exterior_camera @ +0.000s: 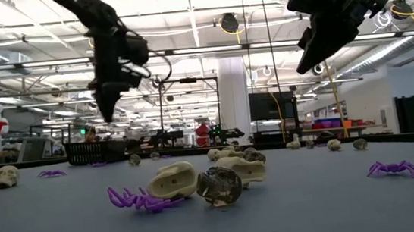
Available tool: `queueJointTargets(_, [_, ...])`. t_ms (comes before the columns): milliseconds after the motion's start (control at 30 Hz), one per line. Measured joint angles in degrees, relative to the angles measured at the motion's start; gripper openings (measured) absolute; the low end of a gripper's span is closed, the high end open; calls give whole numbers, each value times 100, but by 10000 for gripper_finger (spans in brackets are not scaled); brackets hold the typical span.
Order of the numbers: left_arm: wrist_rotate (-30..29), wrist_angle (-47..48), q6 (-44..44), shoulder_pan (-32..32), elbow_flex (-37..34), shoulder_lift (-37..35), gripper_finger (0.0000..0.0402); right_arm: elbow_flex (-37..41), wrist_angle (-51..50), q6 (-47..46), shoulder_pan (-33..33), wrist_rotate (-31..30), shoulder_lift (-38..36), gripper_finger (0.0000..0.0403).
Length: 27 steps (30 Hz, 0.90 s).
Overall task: Sort Halloween decoration
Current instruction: Put the white skull toy into the black bin
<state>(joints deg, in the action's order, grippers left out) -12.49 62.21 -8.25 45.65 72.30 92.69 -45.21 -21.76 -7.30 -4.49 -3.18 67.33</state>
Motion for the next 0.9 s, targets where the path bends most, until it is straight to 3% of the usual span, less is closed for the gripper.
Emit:
queueJointTargets(333, [322, -1111, -256, 541, -930, -1, 73, -2, 56, -84, 0, 0, 0, 0])
queueJointTargets(633, [521, -1181, -273, 1225, -975, -3, 78, -2, 56, -74, 0, 0, 0, 0])
queueJointTargets(733, [870, -1209, -271, 1293, -975, -3, 80, -2, 67, -58, 0, 0, 0, 0])
queueJointTargets(900, [929, -1487, -288, 1289, -987, -3, 82, -2, 90, -58, 0, 0, 0, 0])
